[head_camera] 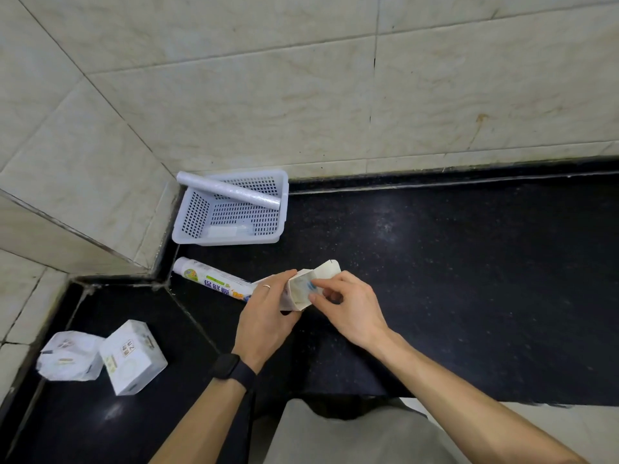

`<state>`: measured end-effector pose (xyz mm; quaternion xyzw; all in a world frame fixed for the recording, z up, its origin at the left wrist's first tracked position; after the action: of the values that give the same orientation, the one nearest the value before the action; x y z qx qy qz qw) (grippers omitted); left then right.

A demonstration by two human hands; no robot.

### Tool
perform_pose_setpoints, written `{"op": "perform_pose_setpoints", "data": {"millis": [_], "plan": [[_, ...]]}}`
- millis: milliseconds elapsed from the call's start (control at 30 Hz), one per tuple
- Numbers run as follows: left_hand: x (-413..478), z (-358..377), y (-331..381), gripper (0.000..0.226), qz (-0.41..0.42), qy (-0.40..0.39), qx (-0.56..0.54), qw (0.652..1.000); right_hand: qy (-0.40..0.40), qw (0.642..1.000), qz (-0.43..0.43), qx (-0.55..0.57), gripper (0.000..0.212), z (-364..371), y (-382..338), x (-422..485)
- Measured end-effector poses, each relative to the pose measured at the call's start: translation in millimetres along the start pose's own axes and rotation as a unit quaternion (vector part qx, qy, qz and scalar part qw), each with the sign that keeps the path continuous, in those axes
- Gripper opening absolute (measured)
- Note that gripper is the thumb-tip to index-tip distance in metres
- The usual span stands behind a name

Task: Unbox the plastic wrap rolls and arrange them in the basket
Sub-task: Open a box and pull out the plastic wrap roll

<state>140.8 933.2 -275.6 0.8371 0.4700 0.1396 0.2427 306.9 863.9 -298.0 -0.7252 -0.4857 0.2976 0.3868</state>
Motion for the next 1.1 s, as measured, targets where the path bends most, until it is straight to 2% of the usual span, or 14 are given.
{"op": "perform_pose_setpoints", "data": {"millis": [167, 333, 467, 700, 833, 967, 1033, 1100], "plan": [[4, 3, 7, 0.071, 0.008, 0.008, 0.024, 1.0, 0.017, 0.997, 0.065, -0.023, 0.047, 8, -4, 2], [5, 7, 7, 0.069, 0.008, 0.002, 0.044, 0.999, 0.002, 0.991, 0.114, -0.069, 0.031, 13, -8, 14], [7, 9, 4, 0.068, -0.005, -0.002, 0.068, 0.998, -0.011, 0.992, 0.077, -0.103, 0.018, 19, -13, 21], [9, 16, -1, 0.066, -0.007, -0.023, 0.09, 0.996, -0.064, 0.988, -0.005, -0.141, 0.013, 26, -15, 18], [11, 16, -4, 0.067, -0.007, -0.03, 0.095, 0.995, -0.087, 0.984, 0.007, -0.155, 0.009, 26, -9, 15], [12, 14, -2, 0.066, 0.007, -0.031, 0.101, 0.994, -0.078, 0.99, 0.019, -0.115, 0.006, 19, -3, 13], [12, 11, -2, 0.064, 0.011, -0.027, 0.113, 0.993, -0.056, 0.993, 0.013, -0.103, 0.012, 12, 0, 13], [12, 6, -6, 0.064, 0.009, -0.022, 0.121, 0.992, -0.04, 0.994, 0.008, -0.097, 0.029, 4, 5, 13]]}}
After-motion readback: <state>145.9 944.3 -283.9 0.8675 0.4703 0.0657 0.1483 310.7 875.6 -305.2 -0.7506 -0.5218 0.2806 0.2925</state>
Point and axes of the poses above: each hand's wrist, its own x-axis towards the middle knuckle, its own z-axis out of the palm, y = z × x, the point moved 6 cm from there along x, towards the middle knuckle, and after that the axes turned 1 degree about z, right-handed, at the moved point
